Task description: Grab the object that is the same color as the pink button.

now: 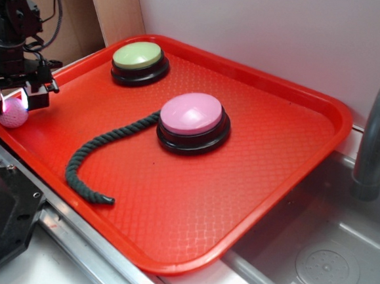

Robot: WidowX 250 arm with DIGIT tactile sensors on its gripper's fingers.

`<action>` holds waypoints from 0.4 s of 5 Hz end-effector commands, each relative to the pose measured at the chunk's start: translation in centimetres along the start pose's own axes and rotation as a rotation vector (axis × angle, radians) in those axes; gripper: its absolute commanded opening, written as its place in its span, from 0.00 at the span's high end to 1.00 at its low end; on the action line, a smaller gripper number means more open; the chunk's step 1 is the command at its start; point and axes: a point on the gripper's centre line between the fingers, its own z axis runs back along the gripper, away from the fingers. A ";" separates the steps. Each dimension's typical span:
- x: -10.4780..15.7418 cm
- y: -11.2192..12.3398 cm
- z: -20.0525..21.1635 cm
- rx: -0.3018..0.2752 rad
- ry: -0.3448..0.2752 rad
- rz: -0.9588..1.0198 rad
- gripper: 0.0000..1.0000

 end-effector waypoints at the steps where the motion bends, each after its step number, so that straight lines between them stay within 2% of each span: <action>1: 0.7 1.1 1.3 -0.027 -0.013 -0.011 1.00; 2: 1.8 0.0 3.8 -0.116 0.075 -0.174 1.00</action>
